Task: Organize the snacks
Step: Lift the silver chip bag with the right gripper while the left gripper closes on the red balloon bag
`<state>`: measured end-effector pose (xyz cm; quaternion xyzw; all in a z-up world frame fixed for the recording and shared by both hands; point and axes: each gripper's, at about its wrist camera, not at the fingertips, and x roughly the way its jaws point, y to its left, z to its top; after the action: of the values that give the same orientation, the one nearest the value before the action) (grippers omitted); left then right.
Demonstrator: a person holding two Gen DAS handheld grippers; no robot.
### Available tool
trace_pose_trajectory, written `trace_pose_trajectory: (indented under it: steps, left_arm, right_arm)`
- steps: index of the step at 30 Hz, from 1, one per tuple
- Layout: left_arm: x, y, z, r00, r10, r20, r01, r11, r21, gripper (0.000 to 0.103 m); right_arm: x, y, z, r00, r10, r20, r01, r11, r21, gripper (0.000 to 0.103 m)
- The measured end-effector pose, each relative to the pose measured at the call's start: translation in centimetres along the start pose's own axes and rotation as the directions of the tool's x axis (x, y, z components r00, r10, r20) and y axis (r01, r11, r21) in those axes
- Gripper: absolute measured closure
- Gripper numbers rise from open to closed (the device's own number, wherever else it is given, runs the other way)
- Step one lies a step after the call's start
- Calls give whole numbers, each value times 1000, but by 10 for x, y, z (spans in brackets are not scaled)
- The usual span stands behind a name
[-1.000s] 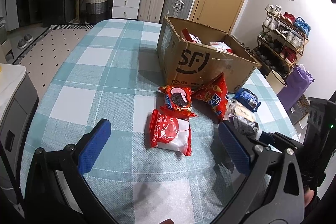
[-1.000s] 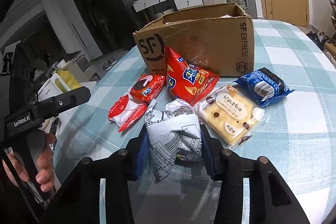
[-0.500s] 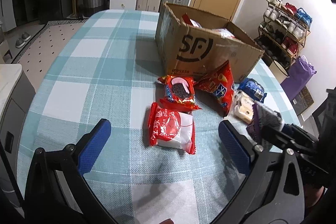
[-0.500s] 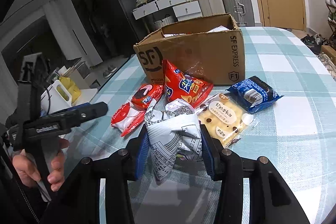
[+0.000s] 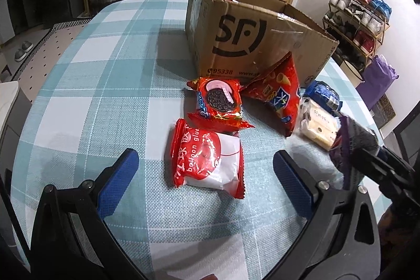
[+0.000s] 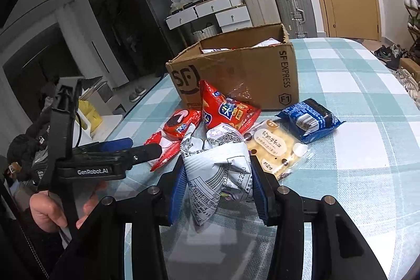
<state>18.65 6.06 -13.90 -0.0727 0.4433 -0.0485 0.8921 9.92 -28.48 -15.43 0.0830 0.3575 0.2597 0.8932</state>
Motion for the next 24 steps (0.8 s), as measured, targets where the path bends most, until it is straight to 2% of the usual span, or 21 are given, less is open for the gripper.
trace_pose_trajectory:
  steps: [12, 17, 22, 24]
  left_arm:
    - [25, 4, 1, 998, 34, -52, -33, 999, 21, 1]
    - [25, 5, 1, 999, 14, -48, -13, 1000, 18, 2]
    - [23, 4, 0, 999, -4, -39, 4, 1000, 25, 9]
    - [22, 3, 0, 999, -7, -33, 8, 999, 37, 17]
  right_arm:
    - [-3, -12, -4, 1000, 1, 5, -1, 999, 38, 57]
    - [-5, -13, -6, 1000, 7, 9, -7, 999, 45, 57]
    - [-6, -16, -6, 1000, 4, 14, -5, 998, 55, 57]
    - [-7, -16, -6, 1000, 3, 17, -4, 998, 57, 57]
